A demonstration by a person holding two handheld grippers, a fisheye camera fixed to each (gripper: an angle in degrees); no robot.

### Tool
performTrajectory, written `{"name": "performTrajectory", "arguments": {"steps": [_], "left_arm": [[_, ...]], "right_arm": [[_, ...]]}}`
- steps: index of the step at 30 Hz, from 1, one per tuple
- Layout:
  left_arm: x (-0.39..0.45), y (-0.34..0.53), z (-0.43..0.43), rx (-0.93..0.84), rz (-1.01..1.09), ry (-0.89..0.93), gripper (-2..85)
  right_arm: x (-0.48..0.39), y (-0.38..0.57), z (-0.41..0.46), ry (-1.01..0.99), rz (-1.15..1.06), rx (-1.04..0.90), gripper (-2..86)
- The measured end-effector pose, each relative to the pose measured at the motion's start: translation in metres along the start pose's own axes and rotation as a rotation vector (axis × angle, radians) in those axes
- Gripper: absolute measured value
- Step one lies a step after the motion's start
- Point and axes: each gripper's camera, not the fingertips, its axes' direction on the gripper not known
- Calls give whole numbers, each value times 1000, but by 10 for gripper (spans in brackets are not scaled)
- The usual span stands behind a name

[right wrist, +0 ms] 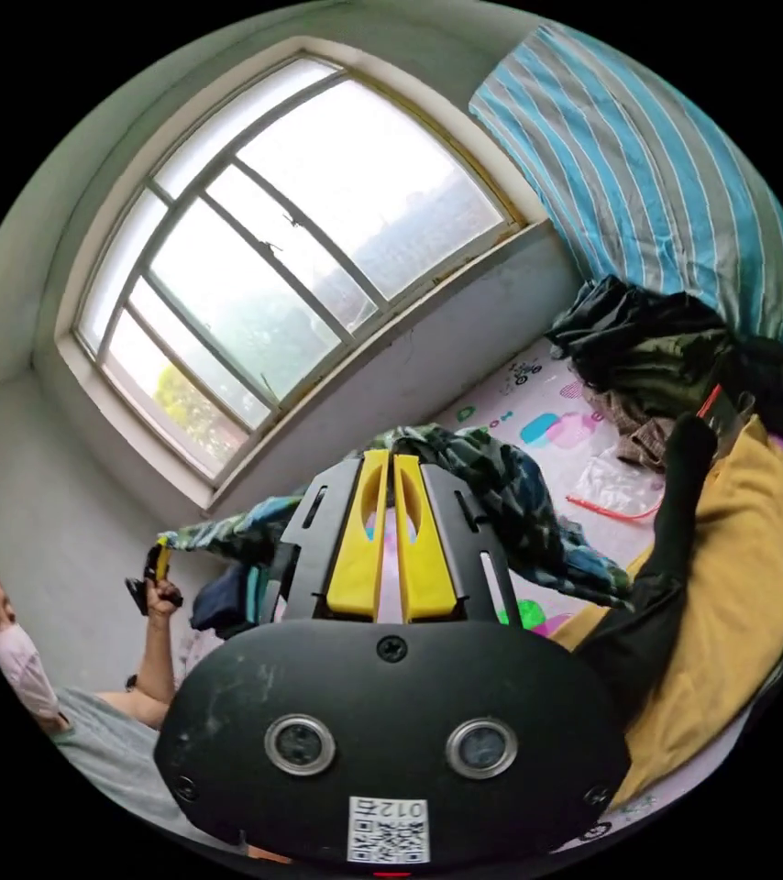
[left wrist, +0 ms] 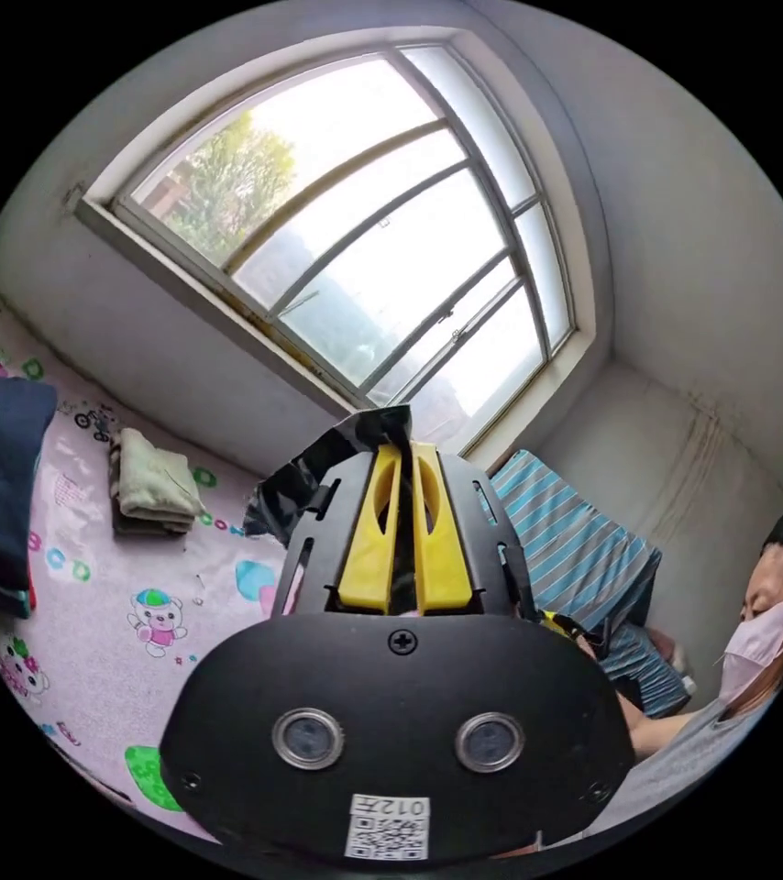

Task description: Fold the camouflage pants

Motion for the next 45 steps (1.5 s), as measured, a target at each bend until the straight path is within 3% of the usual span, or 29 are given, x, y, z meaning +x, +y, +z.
{"name": "performTrajectory", "arguments": {"steps": [5, 9, 13, 26, 33, 40, 45], "left_arm": [[-55, 50, -6, -135, -156, -63, 4], [-122, 99, -7, -277, -367, -195, 7], [-141, 112, -3, -333, -387, -260, 8], [-170, 108, -7, -297, -430, -248, 7], [-174, 87, -3, -279, -417, -247, 5], [-179, 62, 11, -231, -410, -237, 4], [-190, 44, 65, -279, -412, -261, 3]], "right_arm": [[53, 43, 1, 4, 151, -115, -9], [116, 106, 33, -17, 369, -354, -6], [134, 141, 50, -35, 490, -417, -2], [115, 114, 60, 180, 572, -427, 97], [126, 93, 52, 304, 660, -316, 55], [155, 64, 54, 280, 794, -199, 0], [150, 31, 94, 298, 698, -247, -8]]}}
